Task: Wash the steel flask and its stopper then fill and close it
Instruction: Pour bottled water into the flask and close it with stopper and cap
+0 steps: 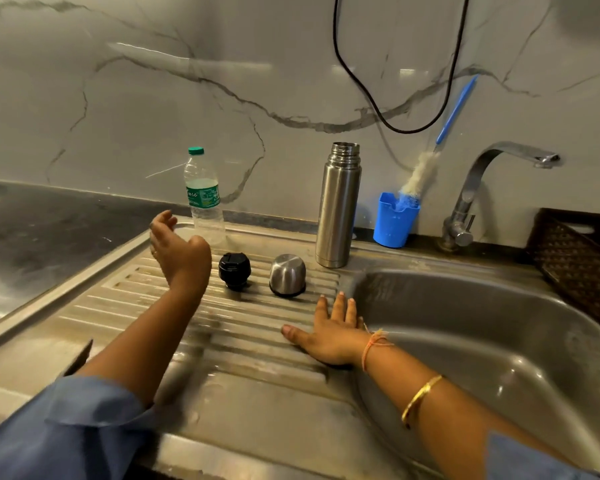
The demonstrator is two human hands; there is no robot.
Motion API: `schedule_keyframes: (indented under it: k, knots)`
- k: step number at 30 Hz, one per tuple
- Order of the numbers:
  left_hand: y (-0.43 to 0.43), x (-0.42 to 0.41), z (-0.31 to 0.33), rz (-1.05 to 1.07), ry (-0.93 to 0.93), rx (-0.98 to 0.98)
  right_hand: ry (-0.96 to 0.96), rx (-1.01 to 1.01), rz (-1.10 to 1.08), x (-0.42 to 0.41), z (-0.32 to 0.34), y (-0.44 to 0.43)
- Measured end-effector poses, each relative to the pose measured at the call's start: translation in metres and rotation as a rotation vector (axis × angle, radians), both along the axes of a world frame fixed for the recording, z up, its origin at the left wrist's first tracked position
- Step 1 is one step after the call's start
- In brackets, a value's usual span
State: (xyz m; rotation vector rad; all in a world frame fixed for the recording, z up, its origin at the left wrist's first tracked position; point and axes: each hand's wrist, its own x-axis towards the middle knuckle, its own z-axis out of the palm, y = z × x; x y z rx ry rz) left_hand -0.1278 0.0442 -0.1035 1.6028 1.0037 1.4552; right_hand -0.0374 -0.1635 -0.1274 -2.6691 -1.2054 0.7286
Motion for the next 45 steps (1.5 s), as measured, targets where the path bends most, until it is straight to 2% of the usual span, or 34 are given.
schedule_keyframes:
  k: [4,9,11,15,19,23,28,33,38,45]
  knots:
    - [-0.066,0.002,0.007,-0.130,-0.093,0.151,0.052,0.093,-0.005,0.011,-0.005,-0.007]
    - [-0.121,0.014,0.015,-0.124,-0.201,0.040,0.055,0.365,-0.217,0.047,0.001,-0.002]
    - [-0.128,0.017,0.015,-0.105,-0.196,0.060,0.095,0.445,-0.285,0.062,0.010,0.001]
    - [-0.100,0.008,0.004,-0.034,-0.107,0.075,0.055,0.527,-0.299,0.089,0.036,0.012]
    - [-0.065,-0.003,-0.006,0.094,-0.033,-0.051,0.001,0.626,-0.341,0.110,0.063,0.036]
    - [-0.053,0.000,-0.009,0.102,0.015,-0.072,0.132,0.847,-0.378,0.125,0.077,0.060]
    - [-0.047,0.005,-0.013,0.054,0.081,-0.124,0.005,1.179,-0.381,0.128,0.075,0.087]
    - [-0.045,0.007,-0.015,-0.032,0.158,-0.185,-0.061,1.236,-0.364,0.133,0.069,0.096]
    - [-0.046,0.011,-0.016,-0.173,0.231,-0.205,0.140,1.169,-0.387,0.140,0.082,0.082]
    - [-0.037,0.016,-0.022,-0.331,0.350,-0.245,-0.012,1.313,-0.434,0.121,0.081,0.043]
